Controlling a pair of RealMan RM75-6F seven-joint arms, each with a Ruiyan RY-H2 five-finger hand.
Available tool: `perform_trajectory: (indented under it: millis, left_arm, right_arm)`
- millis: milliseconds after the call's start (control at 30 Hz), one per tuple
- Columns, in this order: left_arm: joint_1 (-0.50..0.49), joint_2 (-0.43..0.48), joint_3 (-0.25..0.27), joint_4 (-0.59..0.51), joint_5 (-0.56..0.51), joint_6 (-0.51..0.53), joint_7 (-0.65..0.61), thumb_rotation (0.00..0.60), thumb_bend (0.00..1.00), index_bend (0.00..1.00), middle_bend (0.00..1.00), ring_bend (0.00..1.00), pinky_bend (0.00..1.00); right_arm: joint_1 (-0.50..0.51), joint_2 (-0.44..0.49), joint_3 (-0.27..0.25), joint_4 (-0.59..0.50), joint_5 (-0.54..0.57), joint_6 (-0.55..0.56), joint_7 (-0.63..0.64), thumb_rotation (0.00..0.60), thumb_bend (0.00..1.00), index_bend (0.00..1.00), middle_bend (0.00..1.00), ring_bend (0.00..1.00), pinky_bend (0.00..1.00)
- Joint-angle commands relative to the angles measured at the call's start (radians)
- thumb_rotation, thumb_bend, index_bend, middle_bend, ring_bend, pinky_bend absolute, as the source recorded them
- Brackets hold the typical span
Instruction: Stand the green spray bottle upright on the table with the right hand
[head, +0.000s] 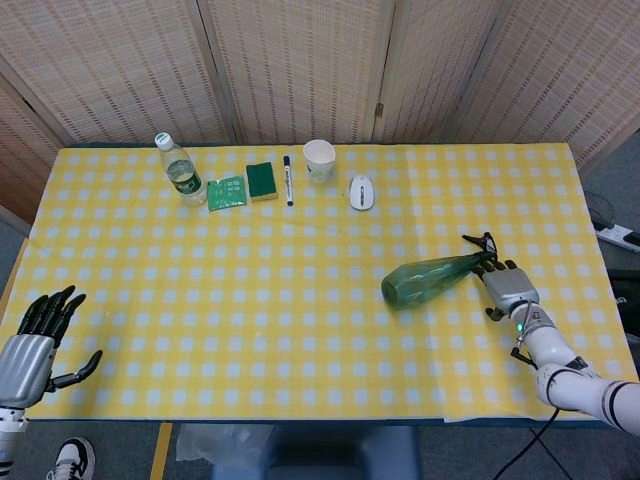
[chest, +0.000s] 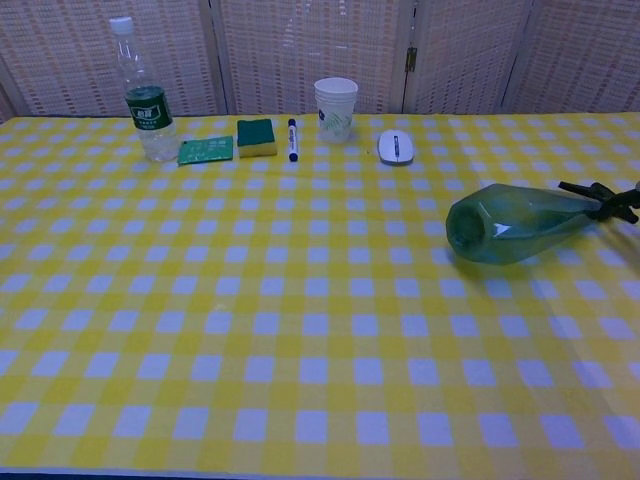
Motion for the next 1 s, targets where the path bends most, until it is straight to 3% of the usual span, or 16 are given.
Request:
perform_trajectory:
  millis: [33,700,867,1000]
  left_arm:
    - [0.001,0.000,0.000,-0.001,0.001,0.002,0.001,0.168,0.34,0.00,0.02,0.00,0.00]
    - [0.009,0.000,-0.002,0.006,0.014,0.032,-0.002,0.170,0.35,0.00,0.04,0.00,0.00]
    - [0.009,0.001,-0.001,0.008,0.015,0.032,-0.006,0.170,0.35,0.00,0.04,0.00,0.00]
    - [0.011,0.003,-0.001,0.008,0.016,0.036,-0.012,0.170,0.35,0.00,0.04,0.00,0.00]
  right_arm:
    - [0.023,-0.025,0.000,0.016,0.025,0.014,-0.018,0.600,0.42,0.12,0.11,0.08,0.00]
    - [0.109,-0.207,0.097,0.118,-0.014,0.101,-0.060,0.600,0.42,0.12,0.13,0.08,0.00]
    - [0.106,-0.217,0.122,0.109,-0.068,0.114,-0.032,0.600,0.42,0.12,0.13,0.08,0.00]
    - [0.080,-0.172,0.130,0.053,-0.136,0.135,0.009,0.600,0.42,0.12,0.13,0.08,0.00]
